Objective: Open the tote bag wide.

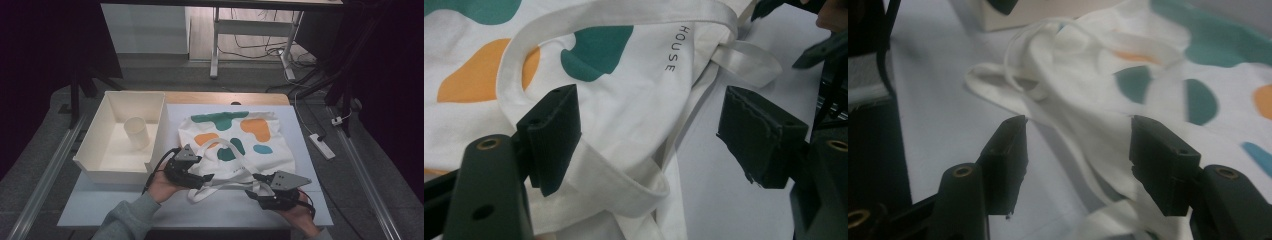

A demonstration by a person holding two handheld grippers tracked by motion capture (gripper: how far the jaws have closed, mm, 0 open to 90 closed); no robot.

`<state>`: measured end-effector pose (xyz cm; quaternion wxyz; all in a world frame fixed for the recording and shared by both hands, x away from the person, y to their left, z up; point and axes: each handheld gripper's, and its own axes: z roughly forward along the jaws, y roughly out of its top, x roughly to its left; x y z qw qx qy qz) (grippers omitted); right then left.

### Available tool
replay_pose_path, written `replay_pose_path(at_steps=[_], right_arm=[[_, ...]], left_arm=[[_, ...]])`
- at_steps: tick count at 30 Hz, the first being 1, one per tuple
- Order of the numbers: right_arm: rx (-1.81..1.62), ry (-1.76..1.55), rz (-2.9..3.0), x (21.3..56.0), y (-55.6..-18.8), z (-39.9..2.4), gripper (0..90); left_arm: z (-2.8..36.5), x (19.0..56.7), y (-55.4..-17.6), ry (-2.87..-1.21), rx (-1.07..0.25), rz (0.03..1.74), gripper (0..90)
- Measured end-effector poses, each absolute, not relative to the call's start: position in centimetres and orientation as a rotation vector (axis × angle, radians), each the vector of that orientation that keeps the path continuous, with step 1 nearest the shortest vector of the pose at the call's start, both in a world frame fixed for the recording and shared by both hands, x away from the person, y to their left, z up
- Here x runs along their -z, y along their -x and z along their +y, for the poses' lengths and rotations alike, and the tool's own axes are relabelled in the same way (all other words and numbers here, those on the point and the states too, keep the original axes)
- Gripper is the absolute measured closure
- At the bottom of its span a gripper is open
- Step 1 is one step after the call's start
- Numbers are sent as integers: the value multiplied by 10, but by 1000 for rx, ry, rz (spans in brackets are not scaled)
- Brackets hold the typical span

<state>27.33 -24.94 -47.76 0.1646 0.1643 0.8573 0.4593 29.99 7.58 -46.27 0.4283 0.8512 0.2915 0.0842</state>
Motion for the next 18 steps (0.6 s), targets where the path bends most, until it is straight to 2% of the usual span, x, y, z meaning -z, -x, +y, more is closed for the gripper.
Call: replay_pose_path(at_steps=[8,18], right_arm=[[-1168,-453,2564,485,-286,-219,461],[-1181,-398,2623,488,-293,-182,490]], left_arm=[[79,464,-295,-2117,-205,731,251],[85,462,-297,-2082,-220,752,255]])
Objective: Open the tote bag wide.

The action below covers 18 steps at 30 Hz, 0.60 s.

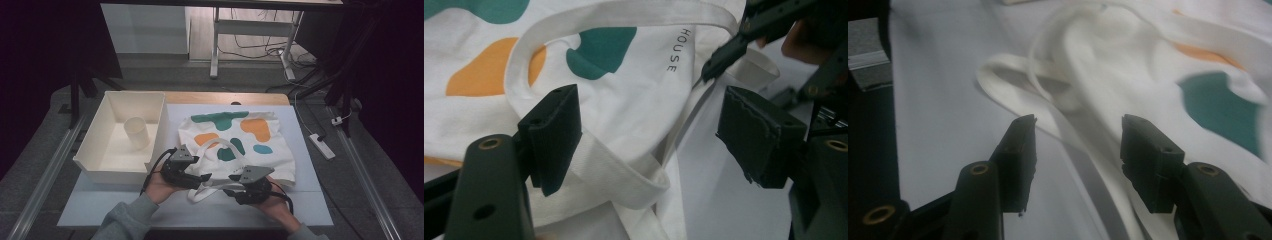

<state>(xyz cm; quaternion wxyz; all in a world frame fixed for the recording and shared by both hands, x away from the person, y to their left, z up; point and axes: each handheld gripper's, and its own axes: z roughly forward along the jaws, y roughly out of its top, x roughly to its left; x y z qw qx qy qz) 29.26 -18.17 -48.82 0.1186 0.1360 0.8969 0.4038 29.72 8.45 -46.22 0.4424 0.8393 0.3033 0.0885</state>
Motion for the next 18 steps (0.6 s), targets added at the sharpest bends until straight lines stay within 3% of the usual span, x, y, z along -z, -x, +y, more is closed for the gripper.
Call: replay_pose_path(at_steps=[12,13,16,18], right_arm=[[-1130,-306,2677,512,-298,-120,611],[-1126,-299,2682,513,-299,-118,640],[-1068,-300,2695,519,-301,-112,835],[-1070,-283,2665,516,-301,-113,870]], left_arm=[[91,462,-305,-2039,-235,810,253],[91,462,-305,-2040,-234,811,253],[92,461,-305,-2036,-236,812,253],[93,460,-305,-2033,-238,814,253]])
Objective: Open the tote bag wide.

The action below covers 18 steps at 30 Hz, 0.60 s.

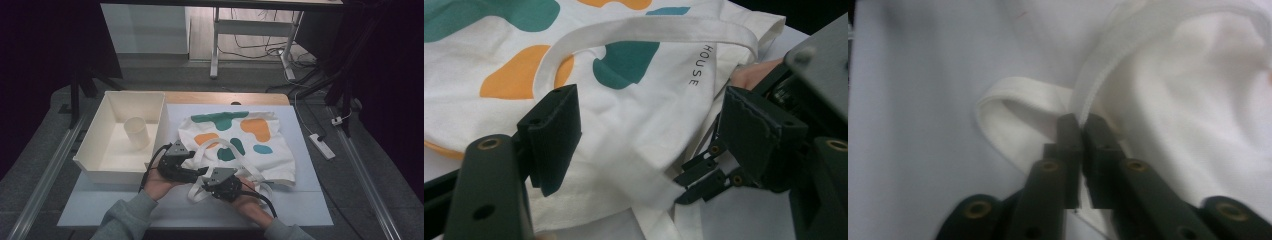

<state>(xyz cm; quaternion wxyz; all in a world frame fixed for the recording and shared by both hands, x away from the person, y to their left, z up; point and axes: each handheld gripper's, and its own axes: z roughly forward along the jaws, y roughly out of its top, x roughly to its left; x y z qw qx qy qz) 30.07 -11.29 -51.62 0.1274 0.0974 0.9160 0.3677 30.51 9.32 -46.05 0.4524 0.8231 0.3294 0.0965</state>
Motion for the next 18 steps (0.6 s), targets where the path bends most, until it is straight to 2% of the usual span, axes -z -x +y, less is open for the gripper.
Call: replay_pose_path(at_steps=[8,12,18], right_arm=[[-1153,-340,2533,480,-309,-132,876],[-1207,-418,2417,454,-329,-149,877],[-1242,-492,2359,440,-353,-157,876]], left_arm=[[97,454,-303,-1978,-205,808,259],[96,455,-303,-1999,-211,805,257],[93,457,-303,-2021,-224,799,256]])
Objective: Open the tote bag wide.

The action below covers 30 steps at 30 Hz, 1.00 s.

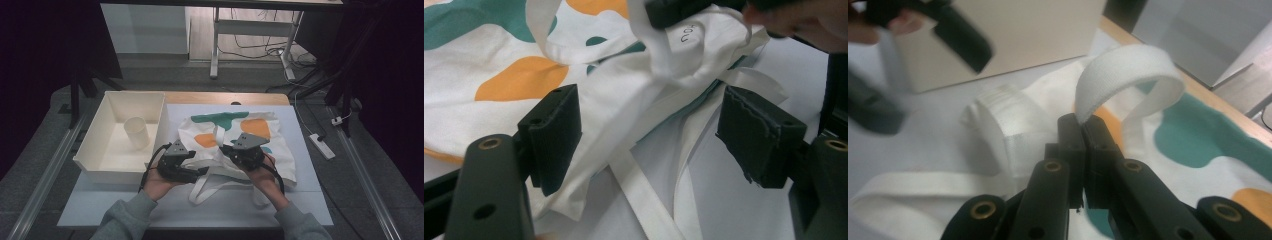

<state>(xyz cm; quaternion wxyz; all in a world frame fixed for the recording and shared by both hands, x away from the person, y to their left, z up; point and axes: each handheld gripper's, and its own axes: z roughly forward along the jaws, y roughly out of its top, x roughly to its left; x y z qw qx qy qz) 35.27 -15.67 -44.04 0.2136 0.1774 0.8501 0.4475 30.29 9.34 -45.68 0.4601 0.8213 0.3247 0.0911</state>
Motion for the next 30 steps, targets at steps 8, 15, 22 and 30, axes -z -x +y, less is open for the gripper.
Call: replay_pose_path(at_steps=[8,15,22,30], right_arm=[[-1151,-597,2368,448,-392,-164,876],[-1067,-722,2435,478,-429,-172,876],[-1055,-791,2505,492,-438,-174,872],[-1103,-820,2536,491,-435,-174,613]], left_arm=[[89,463,-304,-2057,-226,797,251],[87,466,-305,-2074,-232,796,251],[87,467,-305,-2078,-233,794,251],[87,468,-305,-2084,-236,789,250]])
